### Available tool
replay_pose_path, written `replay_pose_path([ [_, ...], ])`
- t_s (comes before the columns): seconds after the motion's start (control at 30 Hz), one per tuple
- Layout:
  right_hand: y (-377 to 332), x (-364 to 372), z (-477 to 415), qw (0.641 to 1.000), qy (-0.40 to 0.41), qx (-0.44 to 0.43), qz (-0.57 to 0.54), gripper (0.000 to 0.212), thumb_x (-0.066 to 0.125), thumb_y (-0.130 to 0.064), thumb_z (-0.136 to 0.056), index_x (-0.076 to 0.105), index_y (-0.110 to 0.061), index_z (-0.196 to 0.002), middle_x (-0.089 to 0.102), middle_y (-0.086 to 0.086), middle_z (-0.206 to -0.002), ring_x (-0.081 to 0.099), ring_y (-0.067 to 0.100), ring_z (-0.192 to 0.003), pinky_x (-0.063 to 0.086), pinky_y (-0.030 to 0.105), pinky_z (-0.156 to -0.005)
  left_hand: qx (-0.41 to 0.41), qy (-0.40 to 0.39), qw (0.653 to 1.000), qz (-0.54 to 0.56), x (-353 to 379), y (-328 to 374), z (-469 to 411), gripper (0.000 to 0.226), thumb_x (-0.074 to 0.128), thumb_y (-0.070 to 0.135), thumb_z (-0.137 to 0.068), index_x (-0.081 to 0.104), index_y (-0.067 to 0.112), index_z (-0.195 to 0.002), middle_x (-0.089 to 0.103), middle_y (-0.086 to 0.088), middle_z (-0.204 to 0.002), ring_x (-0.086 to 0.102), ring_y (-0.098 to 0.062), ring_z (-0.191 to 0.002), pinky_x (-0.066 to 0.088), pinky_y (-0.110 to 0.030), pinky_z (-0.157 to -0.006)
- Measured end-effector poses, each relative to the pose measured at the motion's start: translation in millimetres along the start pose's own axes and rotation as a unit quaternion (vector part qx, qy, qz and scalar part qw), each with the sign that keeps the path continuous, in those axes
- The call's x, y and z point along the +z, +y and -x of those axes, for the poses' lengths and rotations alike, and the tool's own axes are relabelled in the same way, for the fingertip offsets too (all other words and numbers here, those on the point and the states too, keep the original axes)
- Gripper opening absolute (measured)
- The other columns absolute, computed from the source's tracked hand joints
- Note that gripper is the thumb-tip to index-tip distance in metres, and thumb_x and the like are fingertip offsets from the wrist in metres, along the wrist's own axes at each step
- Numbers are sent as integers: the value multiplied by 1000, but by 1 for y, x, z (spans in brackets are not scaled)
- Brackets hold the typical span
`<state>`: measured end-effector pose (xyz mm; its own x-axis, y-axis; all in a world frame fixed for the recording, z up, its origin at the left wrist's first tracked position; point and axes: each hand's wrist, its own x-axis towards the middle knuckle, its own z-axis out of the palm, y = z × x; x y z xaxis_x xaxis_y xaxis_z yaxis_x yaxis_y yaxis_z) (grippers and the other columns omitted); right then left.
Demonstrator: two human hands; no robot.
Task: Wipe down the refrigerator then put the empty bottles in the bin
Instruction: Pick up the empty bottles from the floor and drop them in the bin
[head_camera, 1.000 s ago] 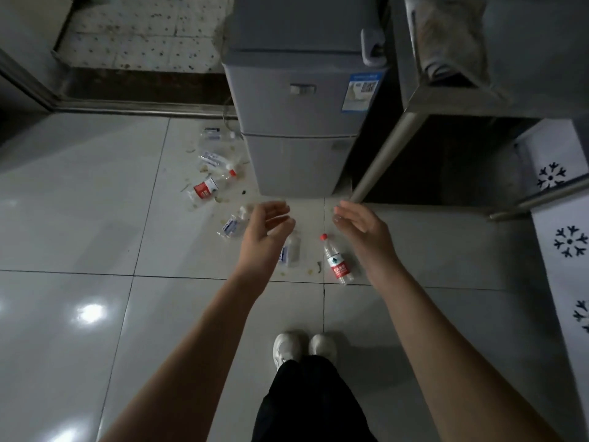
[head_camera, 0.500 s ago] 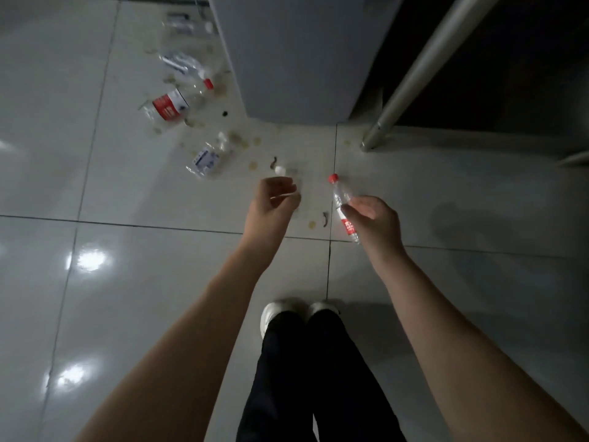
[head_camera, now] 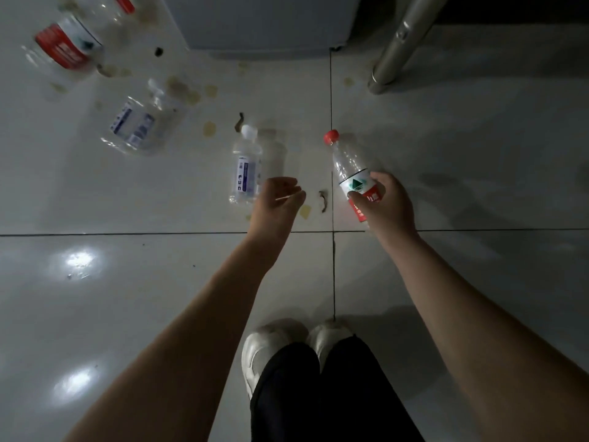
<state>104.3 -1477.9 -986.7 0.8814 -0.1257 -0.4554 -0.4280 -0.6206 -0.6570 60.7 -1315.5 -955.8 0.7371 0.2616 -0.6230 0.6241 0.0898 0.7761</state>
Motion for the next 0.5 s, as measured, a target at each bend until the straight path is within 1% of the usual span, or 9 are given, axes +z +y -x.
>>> replay_pose_path([
  [0.07,13,7,-18,1000,10,-1,15,52,74,-24,-75,55,-13,-123,58,2,-118,53,18,-109,40,23,-84,-3,-2,1000,-3,4,-14,-19,19,55,9,-89,50,14,-107,59,-6,-108,57,-22,-107,47,-35,-94],
  [0.17,31,17,-45,999,19,12,31,64,77,-29,-70,51,-15,-128,55,3,-129,50,22,-118,43,37,-97,-12,2,1000,-9,10,-31,-43,18,55,9,-90,51,13,-107,59,-4,-105,57,-22,-107,48,-34,-94],
  [0.27,44,26,-61,998,20,35,38,73,76,-34,-68,45,-18,-133,52,4,-133,45,25,-124,39,45,-101,-13,-5,1000,-20,16,-44,-58,16,55,9,-90,53,17,-103,60,-4,-105,58,-23,-107,48,-34,-93],
  [0.37,52,34,-68,997,14,55,52,80,76,-38,-67,41,-18,-135,52,4,-132,43,28,-124,38,49,-100,9,-6,999,-33,16,-51,-70,16,55,10,-90,54,23,-97,62,-6,-107,60,-23,-105,49,-35,-91],
  [0.4,54,36,-69,996,5,58,61,82,76,-44,-64,43,-17,-134,54,4,-129,44,29,-122,39,50,-99,15,-6,999,-37,15,-52,-73,16,55,9,-90,53,24,-96,62,-6,-107,60,-22,-105,50,-36,-91],
  [0.47,58,41,-68,996,-16,72,56,82,70,-59,-51,51,-18,-120,61,5,-117,53,30,-110,44,52,-93,23,-3,999,-38,13,-54,-78,17,54,9,-90,53,25,-95,62,-6,-105,60,-22,-104,50,-36,-92],
  [0.5,59,42,-67,996,-20,77,47,78,69,-60,-48,55,-18,-113,63,5,-109,58,29,-103,47,51,-90,24,1,999,-36,11,-55,-80,17,54,8,-90,53,25,-93,63,-6,-104,60,-23,-104,50,-37,-92],
])
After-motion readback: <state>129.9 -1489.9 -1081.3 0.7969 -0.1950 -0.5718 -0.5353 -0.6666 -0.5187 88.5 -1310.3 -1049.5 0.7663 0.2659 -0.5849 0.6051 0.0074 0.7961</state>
